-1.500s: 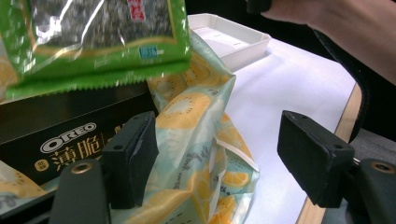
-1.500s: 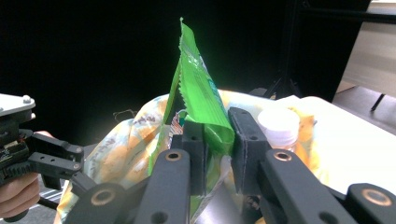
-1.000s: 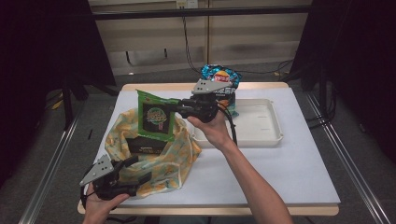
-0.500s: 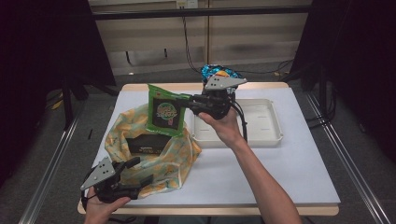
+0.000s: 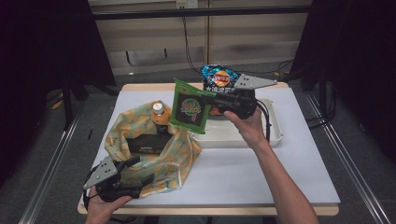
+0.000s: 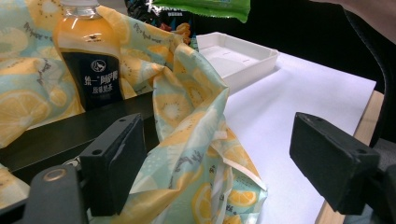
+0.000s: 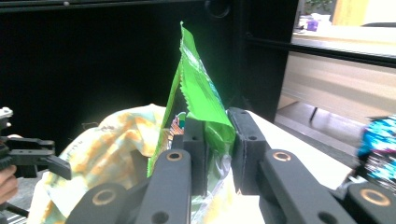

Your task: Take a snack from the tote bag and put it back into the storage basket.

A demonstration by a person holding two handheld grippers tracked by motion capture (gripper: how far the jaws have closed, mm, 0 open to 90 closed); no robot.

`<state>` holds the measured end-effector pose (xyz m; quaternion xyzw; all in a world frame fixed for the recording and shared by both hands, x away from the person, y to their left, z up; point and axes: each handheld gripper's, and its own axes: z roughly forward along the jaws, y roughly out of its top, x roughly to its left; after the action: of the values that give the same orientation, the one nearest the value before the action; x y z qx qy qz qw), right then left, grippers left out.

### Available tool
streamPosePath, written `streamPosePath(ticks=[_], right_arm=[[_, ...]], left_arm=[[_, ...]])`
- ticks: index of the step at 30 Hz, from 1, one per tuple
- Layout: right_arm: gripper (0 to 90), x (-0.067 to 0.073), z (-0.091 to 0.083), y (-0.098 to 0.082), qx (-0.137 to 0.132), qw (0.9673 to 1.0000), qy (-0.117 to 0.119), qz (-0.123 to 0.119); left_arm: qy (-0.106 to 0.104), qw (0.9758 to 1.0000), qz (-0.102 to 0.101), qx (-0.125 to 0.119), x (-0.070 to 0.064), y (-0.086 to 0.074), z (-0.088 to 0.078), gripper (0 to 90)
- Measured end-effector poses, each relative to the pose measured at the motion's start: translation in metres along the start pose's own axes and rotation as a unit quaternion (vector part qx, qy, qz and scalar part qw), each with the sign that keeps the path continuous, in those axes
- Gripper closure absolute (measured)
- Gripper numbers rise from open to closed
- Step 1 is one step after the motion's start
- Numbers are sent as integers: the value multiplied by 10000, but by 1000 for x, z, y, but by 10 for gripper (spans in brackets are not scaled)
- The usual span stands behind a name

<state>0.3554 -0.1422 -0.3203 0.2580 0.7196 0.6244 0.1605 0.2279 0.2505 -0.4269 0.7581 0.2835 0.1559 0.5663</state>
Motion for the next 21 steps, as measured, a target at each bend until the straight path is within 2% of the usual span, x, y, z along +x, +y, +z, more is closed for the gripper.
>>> streamPosePath(ticks=[5, 6, 11, 17, 21], right_arm=[[778, -9, -13, -5, 48, 9998, -167, 53], [778, -11, -15, -6, 46, 9998, -173, 57], [778, -18, -24, -13, 132, 9995, -291, 83], [778, -31, -36, -23, 152, 9987, -452, 197], [778, -38, -45, -30, 188, 9978, -581, 265]], left_arm=[[-28, 10000, 24, -26, -2, 0, 0, 191], [0, 10000, 88, -1, -2, 0, 0, 191], [-106, 9999, -17, -10, -1, -1, 1, 190], [15, 10000, 5, 47, 1, -1, 1, 175], [13, 9999, -31, 110, 1, -1, 2, 160]])
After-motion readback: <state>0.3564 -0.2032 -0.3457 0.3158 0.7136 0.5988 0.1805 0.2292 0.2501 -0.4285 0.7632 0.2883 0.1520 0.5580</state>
